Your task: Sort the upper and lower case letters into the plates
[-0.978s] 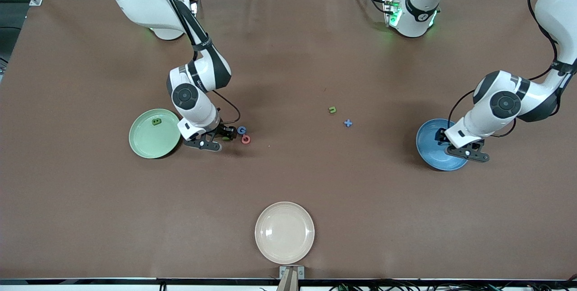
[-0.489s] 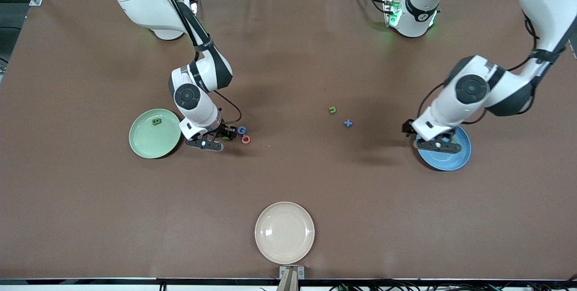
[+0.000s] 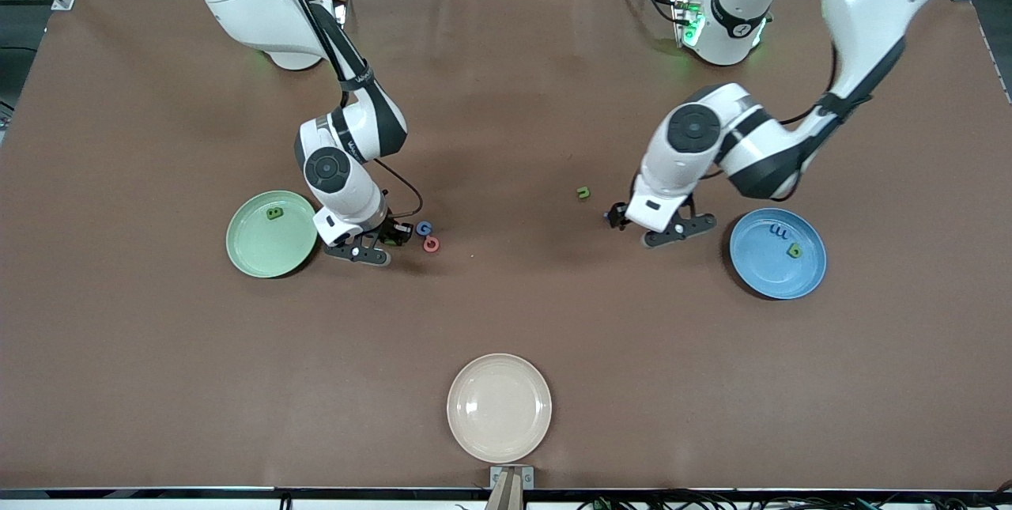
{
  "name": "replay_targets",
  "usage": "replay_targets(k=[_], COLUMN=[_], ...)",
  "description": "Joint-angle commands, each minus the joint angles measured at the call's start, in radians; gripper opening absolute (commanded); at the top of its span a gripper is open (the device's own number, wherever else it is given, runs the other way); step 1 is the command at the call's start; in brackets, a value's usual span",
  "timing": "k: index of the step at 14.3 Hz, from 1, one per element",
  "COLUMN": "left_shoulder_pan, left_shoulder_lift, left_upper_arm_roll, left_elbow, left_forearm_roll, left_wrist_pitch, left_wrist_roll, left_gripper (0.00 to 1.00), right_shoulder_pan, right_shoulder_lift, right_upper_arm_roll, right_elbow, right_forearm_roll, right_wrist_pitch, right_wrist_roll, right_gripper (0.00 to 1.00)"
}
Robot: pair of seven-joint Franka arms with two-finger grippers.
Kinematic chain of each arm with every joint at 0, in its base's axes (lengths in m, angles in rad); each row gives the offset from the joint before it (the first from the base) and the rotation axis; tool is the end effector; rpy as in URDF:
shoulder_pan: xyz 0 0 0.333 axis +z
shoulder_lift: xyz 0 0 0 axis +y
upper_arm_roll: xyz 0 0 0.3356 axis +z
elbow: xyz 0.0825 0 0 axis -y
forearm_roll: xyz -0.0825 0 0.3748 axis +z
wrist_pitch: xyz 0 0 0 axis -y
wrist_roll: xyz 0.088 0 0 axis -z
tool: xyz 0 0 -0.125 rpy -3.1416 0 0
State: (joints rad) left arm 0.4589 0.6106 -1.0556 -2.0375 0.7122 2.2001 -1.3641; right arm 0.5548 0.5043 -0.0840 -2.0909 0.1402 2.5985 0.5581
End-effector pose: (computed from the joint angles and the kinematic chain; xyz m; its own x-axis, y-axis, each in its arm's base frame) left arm 0.5103 -0.2803 0.2733 0.9324 0.3613 0.0087 0.3614 -0.9314 -0.0434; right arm 0.5248 0.2656 0.1859 0.9807 -0.1951 -0.0128 -0.1954 -0.9802 -0.0304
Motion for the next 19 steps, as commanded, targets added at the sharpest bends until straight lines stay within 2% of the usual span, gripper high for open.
replay_targets(k=[1, 4, 6, 8, 12, 14, 19], left_shoulder_pan=[-0.066, -0.1, -0.144, -0.154, -0.226, -0.258, -0.266], left_shoulder_lift=[0.017, 0.035, 0.046, 0.048, 0.049, 0.049, 0.055], left_upper_arm_roll=[0.058, 0.089, 0.135, 0.158, 0.221, 0.262, 0.284], left_elbow=[0.023, 0.011, 0.008, -0.018, -0.036, -0.047, -0.058], left_forearm_roll=[-0.011, 0.001, 0.006, 0.007, 0.007, 0.007, 0.007], left_wrist_pitch=[0.039, 0.099, 0.111, 0.177, 0.204, 0.246, 0.265], left_wrist_roll=[-0.13, -0.214, -0.256, -0.26, -0.288, -0.293, -0.293], left_gripper=[0.99, 0.99, 0.99, 0.99, 0.98, 0.96, 0.76], right_shoulder_pan=[-0.039, -0.125, -0.189, -0.245, -0.363, -0.374, -0.374], right_shoulder_lift=[-0.036, -0.105, -0.154, -0.191, -0.219, -0.243, -0.245], right_upper_arm_roll=[-0.007, -0.007, -0.008, -0.008, -0.01, -0.008, -0.007], right_elbow=[0.008, 0.04, 0.031, 0.013, -0.066, -0.139, -0.219], right_forearm_roll=[0.007, 0.007, 0.007, 0.004, 0.002, 0.002, 0.002], right_wrist_pitch=[-0.078, -0.243, -0.309, -0.354, -0.327, -0.264, -0.213], right_wrist_roll=[-0.02, -0.128, -0.229, -0.309, -0.486, -0.5, -0.5], right_gripper=[0.0, 0.0, 0.0, 0.0, 0.01, 0.01, 0.02])
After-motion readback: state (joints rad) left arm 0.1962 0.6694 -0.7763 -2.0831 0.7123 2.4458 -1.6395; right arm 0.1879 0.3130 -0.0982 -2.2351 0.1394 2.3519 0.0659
